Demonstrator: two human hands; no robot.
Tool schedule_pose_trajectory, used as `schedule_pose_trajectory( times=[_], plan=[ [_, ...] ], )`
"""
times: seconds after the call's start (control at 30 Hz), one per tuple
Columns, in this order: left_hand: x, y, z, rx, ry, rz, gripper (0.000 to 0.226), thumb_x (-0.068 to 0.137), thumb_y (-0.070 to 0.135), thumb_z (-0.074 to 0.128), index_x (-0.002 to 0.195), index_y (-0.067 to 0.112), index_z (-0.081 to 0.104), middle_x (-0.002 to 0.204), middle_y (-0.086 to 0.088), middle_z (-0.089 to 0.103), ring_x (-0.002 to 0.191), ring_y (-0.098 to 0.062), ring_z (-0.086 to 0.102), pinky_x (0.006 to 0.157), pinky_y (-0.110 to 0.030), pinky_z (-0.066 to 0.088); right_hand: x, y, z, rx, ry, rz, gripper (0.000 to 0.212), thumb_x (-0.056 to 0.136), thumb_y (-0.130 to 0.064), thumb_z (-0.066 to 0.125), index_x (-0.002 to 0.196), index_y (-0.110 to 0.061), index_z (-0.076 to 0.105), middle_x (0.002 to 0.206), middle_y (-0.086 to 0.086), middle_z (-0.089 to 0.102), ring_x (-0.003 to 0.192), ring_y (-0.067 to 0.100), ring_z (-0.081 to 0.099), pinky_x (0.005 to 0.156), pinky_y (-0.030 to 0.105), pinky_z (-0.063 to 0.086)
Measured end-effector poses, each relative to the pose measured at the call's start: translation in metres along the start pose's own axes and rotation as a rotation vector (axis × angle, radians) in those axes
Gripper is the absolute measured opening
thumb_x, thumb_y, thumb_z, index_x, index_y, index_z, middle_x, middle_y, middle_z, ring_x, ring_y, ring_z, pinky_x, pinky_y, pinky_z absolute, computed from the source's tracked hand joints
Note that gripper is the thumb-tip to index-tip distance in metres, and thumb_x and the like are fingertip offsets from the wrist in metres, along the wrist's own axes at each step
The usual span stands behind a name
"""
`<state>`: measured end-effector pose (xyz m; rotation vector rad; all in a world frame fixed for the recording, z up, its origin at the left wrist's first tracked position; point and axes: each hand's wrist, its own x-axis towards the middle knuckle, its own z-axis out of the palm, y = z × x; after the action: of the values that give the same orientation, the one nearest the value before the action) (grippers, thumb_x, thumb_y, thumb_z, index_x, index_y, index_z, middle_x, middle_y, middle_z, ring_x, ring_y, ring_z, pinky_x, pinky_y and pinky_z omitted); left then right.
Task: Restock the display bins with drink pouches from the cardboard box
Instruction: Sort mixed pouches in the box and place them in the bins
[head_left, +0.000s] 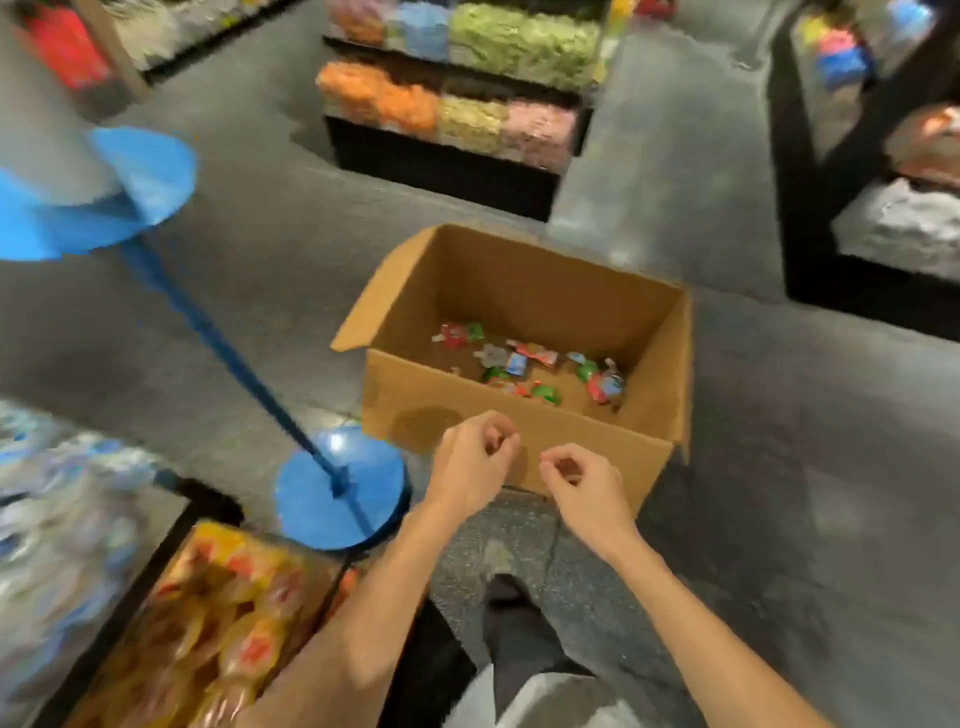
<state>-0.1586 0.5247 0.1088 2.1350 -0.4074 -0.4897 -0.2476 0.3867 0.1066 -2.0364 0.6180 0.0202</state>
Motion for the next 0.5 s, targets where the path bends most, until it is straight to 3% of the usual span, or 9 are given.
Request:
schedule_pose_trajectory(
  times=[0.13, 0.27, 0.37, 0.5],
  plan=[
    [0.103, 0.005, 0.056, 0.187, -0.158, -0.039, 0.008, 0.093, 0.026, 0.063, 0.096, 0.024, 0.070, 0.083, 0.004, 0.068, 0.085, -0.020, 0.063, 0.071, -0.031, 0.048, 0.075, 0.043, -0.035, 0.053, 0.096, 0.184, 0.009, 0.096, -0.018, 0.062, 0.093, -0.022, 0.069, 0.092, -0.010, 0.068, 0.089, 0.008, 0.062, 0.076, 0.020, 0.047],
    [0.208, -0.012, 0.096, 0.338, -0.270, -0.133, 0.021, 0.087, 0.018, 0.061, 0.106, 0.022, 0.070, 0.105, -0.008, 0.071, 0.104, -0.032, 0.063, 0.082, -0.037, 0.049, 0.174, 0.086, -0.050, 0.005, 0.124, 0.285, 0.008, 0.096, -0.017, 0.062, 0.096, -0.017, 0.070, 0.090, -0.005, 0.069, 0.086, 0.013, 0.063, 0.079, 0.028, 0.049],
    [0.267, -0.041, 0.117, 0.476, -0.417, -0.262, 0.030, 0.095, 0.027, 0.055, 0.122, 0.019, 0.063, 0.120, -0.014, 0.066, 0.115, -0.037, 0.059, 0.090, -0.039, 0.048, 0.239, 0.115, -0.042, -0.040, -0.018, 0.424, 0.010, 0.098, -0.021, 0.060, 0.098, -0.016, 0.068, 0.091, -0.004, 0.067, 0.087, 0.015, 0.062, 0.077, 0.029, 0.049],
    [0.329, -0.102, 0.132, 0.605, -0.542, -0.425, 0.037, 0.092, 0.027, 0.061, 0.126, 0.015, 0.059, 0.126, -0.015, 0.061, 0.118, -0.036, 0.057, 0.094, -0.042, 0.048, 0.303, 0.163, -0.009, -0.168, -0.249, 0.583, 0.002, 0.095, -0.027, 0.060, 0.096, -0.026, 0.060, 0.099, -0.001, 0.067, 0.101, 0.023, 0.062, 0.087, 0.033, 0.050]
  ],
)
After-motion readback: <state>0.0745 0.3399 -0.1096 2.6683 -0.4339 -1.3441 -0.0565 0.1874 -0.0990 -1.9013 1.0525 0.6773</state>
